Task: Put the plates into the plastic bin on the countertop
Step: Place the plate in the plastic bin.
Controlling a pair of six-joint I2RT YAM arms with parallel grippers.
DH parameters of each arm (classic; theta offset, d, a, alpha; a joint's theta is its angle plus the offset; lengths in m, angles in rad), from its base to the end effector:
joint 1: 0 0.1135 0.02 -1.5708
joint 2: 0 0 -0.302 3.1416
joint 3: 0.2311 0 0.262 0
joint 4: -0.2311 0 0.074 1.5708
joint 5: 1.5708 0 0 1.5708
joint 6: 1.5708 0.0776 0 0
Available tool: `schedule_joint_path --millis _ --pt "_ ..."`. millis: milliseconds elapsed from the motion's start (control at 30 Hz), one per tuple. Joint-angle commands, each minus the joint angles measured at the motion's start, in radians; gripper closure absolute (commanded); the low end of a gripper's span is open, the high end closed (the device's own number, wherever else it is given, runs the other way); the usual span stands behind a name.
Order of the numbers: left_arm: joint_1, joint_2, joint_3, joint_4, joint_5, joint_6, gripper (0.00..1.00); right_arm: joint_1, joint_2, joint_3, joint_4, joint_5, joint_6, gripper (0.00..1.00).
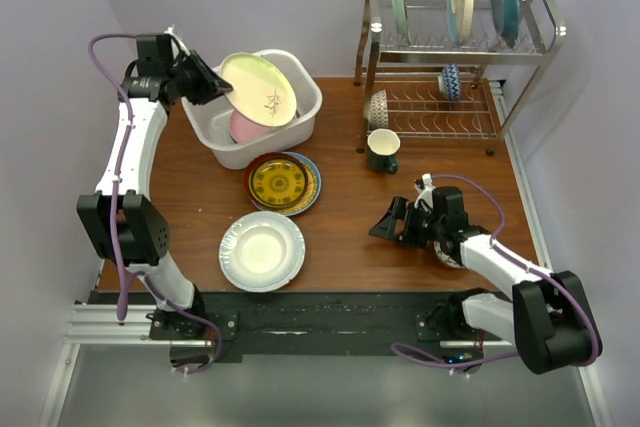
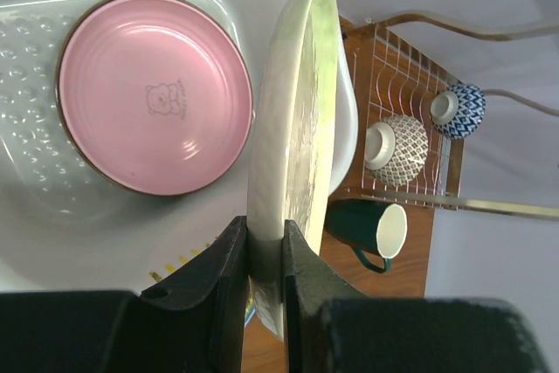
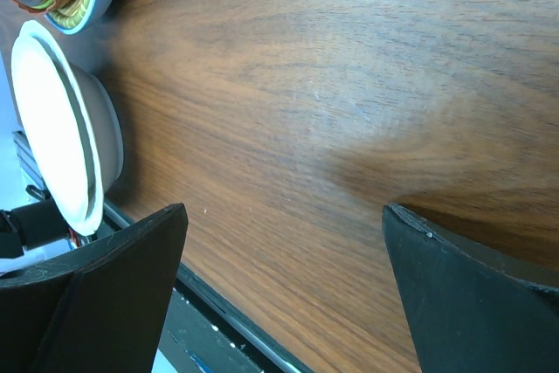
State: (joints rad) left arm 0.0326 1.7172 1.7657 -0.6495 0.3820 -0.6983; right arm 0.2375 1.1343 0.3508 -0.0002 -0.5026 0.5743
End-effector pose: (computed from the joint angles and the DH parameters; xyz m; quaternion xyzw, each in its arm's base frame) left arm 0.4370 -0.0147 0.4020 -0.2278 0.8429 -0.3083 0.3776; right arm 0.2011 0.0871 0.1495 0.0559 0.8979 0.3576 0.2506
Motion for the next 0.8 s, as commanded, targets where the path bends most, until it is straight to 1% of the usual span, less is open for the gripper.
schedule_joint_path --millis 0,233,500,767 --pt "0.027 0.001 0.080 0.185 0.084 -0.063 1.00 0.005 0.033 -0.027 -0.047 0.039 -0.037 0.01" --pt "0.050 0.054 0.075 0.220 0.084 -0.078 1.00 0.003 0.045 -0.027 -0.044 0.032 -0.040 0.02" --pt "0.064 0.065 0.014 0.307 0.064 -0.098 1.00 0.005 0.065 -0.026 -0.037 0.015 -0.040 0.02" --pt "0.064 0.093 -0.006 0.335 0.061 -0.098 1.00 0.005 0.081 -0.024 -0.035 0.007 -0.042 0.02"
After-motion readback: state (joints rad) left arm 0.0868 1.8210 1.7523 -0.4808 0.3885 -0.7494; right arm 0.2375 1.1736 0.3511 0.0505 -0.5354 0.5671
